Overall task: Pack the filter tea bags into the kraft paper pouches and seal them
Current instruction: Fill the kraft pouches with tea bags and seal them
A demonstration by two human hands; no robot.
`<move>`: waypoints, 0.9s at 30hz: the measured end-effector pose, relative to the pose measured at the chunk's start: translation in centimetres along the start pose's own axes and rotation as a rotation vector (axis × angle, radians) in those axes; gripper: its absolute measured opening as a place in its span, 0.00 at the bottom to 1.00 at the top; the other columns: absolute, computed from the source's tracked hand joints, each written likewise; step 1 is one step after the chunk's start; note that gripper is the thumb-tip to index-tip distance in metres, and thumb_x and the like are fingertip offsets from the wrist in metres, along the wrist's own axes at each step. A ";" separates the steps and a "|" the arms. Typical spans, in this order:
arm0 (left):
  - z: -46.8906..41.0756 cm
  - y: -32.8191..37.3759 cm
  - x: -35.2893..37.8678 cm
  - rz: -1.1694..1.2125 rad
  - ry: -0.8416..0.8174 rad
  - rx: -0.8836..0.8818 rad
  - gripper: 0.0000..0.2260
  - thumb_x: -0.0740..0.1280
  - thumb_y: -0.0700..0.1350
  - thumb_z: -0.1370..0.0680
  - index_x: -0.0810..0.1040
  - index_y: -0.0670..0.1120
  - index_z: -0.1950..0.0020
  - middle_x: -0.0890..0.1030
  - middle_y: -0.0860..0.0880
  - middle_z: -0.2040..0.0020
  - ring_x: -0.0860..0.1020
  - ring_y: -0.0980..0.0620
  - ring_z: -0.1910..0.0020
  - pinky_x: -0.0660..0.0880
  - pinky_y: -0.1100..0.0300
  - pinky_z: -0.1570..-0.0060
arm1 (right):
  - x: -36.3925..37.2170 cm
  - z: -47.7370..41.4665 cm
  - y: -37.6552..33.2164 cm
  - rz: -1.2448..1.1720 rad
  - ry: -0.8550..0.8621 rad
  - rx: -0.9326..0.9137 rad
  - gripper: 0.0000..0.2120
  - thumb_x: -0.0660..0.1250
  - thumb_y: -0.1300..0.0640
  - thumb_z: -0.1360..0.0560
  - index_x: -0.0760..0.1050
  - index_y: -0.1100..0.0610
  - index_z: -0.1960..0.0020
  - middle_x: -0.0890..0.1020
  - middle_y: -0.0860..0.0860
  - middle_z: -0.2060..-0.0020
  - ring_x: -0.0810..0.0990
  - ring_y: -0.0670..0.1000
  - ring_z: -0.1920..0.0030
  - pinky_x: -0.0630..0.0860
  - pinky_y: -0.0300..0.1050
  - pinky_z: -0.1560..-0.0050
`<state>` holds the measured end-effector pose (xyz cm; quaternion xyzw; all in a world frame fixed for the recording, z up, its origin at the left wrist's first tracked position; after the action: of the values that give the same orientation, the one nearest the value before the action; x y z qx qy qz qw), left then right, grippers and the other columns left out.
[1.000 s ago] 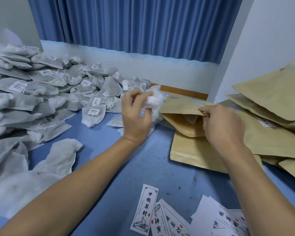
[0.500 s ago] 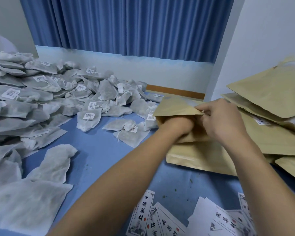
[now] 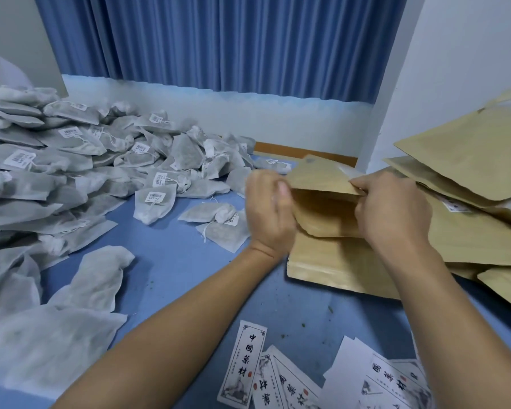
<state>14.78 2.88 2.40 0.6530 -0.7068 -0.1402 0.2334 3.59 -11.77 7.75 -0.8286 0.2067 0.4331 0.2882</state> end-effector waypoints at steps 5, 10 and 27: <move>-0.8 -7.0 -1.7 -0.264 -0.364 -0.259 0.19 0.66 0.52 0.22 0.72 0.52 0.32 0.76 0.53 0.38 0.74 0.52 0.37 0.74 0.52 0.40 | -0.1 -0.7 0.7 0.018 -0.013 0.018 0.22 0.63 0.65 0.26 0.81 0.44 0.40 0.81 0.57 0.55 0.78 0.62 0.55 0.69 0.45 0.60; 1.4 -7.3 0.2 -0.568 -0.703 -0.266 0.16 0.65 0.43 0.22 0.76 0.49 0.35 0.78 0.47 0.41 0.75 0.44 0.41 0.75 0.48 0.45 | 0.1 -0.8 0.8 0.011 0.006 0.001 0.23 0.63 0.63 0.25 0.80 0.42 0.37 0.82 0.57 0.51 0.79 0.63 0.52 0.70 0.46 0.58; 3.3 2.0 8.1 -0.677 -0.890 -0.095 0.11 0.66 0.39 0.23 0.79 0.43 0.41 0.79 0.41 0.44 0.79 0.38 0.46 0.71 0.50 0.58 | -0.8 0.2 -0.9 -0.091 -0.042 -0.105 0.22 0.61 0.66 0.30 0.84 0.42 0.52 0.83 0.53 0.55 0.77 0.59 0.55 0.73 0.46 0.63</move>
<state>11.06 -5.26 1.77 0.7101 -0.4810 -0.5009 -0.1161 3.60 -10.93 8.57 -0.8417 0.1400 0.4473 0.2682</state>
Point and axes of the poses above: each hand's wrist, its own z-axis away from the middle knuckle, its own x-axis out of the palm, y = z × x, the point moved 5 cm from there along -z, towards the middle knuckle
